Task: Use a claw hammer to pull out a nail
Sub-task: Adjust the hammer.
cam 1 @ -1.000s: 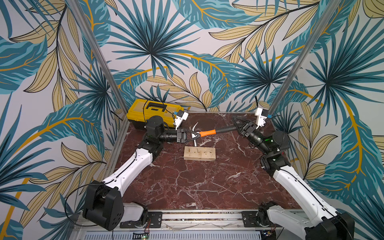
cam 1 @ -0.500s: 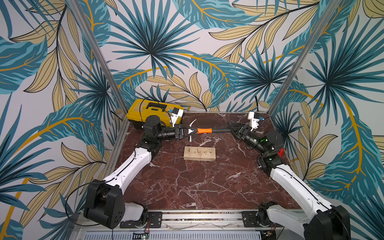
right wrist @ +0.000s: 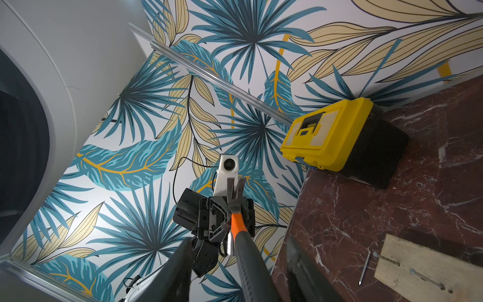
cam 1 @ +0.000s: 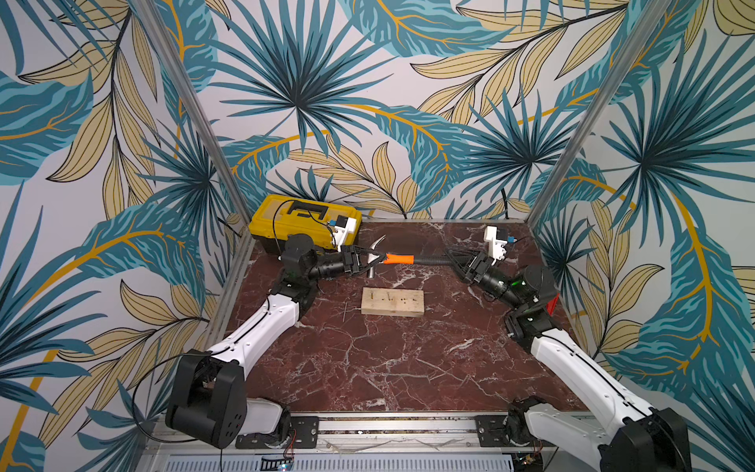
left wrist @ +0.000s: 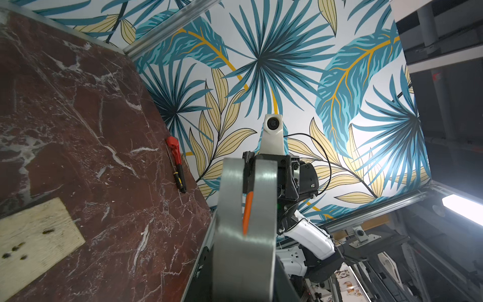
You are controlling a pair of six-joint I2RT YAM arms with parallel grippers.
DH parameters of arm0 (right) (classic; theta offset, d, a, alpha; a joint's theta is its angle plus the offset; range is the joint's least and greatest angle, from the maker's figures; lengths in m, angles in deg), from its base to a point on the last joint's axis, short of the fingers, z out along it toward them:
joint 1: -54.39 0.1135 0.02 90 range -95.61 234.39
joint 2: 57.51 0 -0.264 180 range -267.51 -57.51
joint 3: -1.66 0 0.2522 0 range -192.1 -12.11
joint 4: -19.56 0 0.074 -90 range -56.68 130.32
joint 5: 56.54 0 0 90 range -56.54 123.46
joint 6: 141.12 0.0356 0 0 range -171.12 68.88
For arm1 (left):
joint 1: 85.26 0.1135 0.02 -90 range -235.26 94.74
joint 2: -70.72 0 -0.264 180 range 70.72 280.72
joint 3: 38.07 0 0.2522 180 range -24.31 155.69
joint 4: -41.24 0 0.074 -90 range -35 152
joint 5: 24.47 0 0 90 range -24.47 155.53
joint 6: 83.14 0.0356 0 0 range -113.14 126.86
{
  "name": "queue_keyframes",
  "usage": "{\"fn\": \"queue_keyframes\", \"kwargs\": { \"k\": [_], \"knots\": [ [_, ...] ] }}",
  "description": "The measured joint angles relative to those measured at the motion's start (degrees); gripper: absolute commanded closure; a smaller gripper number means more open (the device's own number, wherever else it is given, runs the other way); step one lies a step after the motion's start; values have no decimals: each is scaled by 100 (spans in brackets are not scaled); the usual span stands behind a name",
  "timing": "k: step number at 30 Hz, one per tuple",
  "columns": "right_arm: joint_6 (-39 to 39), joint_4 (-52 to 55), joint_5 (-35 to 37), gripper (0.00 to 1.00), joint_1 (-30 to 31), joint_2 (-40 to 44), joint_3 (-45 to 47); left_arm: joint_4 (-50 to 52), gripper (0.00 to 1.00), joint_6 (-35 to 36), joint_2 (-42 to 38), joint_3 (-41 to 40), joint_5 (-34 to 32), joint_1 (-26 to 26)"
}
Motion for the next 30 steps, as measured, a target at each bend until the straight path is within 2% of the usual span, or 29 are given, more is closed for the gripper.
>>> {"fn": "queue_keyframes", "kwargs": {
  "k": [13, 21, 30],
  "knots": [
    [-83, 284, 1019, 38, 4, 734, 588, -374, 100, -535, -31, -223, -612, 116],
    [-50, 289, 1401, 37, 313, 688, 739, -378, 100, -654, -35, -330, -876, 170],
    [-22, -92, 1853, 35, 699, 195, 837, -378, 100, -723, -72, -446, -1143, 173]
  ]
}}
